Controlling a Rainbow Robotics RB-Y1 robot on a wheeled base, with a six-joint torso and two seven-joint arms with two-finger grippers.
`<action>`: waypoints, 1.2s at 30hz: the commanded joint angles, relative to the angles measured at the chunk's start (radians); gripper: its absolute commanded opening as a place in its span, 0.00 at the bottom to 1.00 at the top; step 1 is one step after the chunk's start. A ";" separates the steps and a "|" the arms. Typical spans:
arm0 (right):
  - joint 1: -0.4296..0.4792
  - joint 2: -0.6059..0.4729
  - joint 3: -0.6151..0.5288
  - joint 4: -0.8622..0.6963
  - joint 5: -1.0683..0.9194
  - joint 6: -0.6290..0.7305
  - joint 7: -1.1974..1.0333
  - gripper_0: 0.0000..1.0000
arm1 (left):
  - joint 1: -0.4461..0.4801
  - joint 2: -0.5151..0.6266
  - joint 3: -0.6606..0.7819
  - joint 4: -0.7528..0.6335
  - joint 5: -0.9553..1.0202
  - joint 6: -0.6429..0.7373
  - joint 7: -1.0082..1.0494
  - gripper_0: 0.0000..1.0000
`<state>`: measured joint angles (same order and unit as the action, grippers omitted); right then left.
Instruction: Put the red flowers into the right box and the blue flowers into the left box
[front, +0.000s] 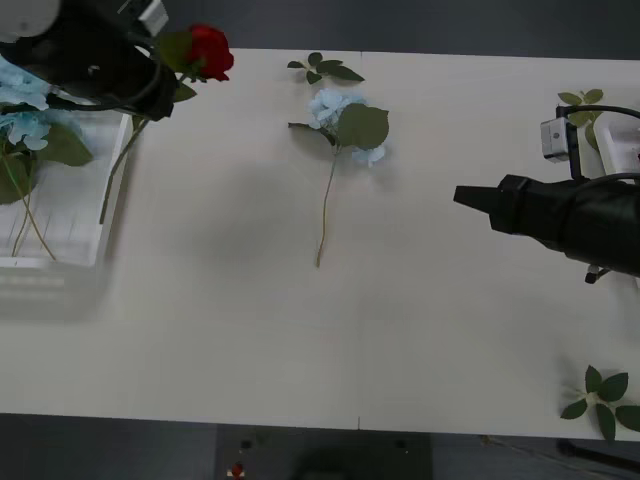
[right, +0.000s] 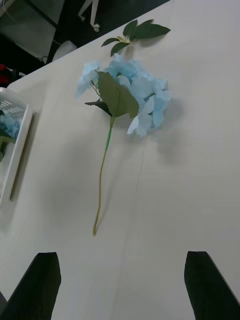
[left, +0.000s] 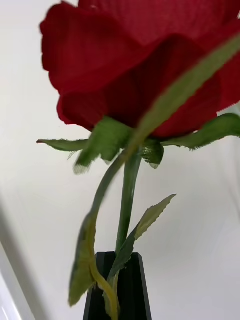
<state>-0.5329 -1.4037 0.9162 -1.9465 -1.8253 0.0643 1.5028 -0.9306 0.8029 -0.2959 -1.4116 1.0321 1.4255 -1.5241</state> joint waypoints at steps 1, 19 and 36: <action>-0.029 -0.024 -0.010 -0.048 -0.003 -0.020 -0.003 0.73 | 0.064 0.035 0.104 -0.069 0.077 0.024 -0.182 0.00; 0.016 0.152 -0.013 -0.011 0.034 -0.150 0.013 0.73 | 0.342 -0.122 0.380 -0.081 0.861 -0.128 -0.823 0.00; 0.169 0.396 -0.174 0.058 0.288 -0.123 0.043 0.73 | 0.372 -0.329 0.202 -0.081 0.930 -0.407 -1.110 0.00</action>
<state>-0.3943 -0.9958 0.7785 -1.8358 -1.5705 -0.0589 1.5134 -0.5544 0.4909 -0.0700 -1.4717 1.9452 1.0626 -2.5947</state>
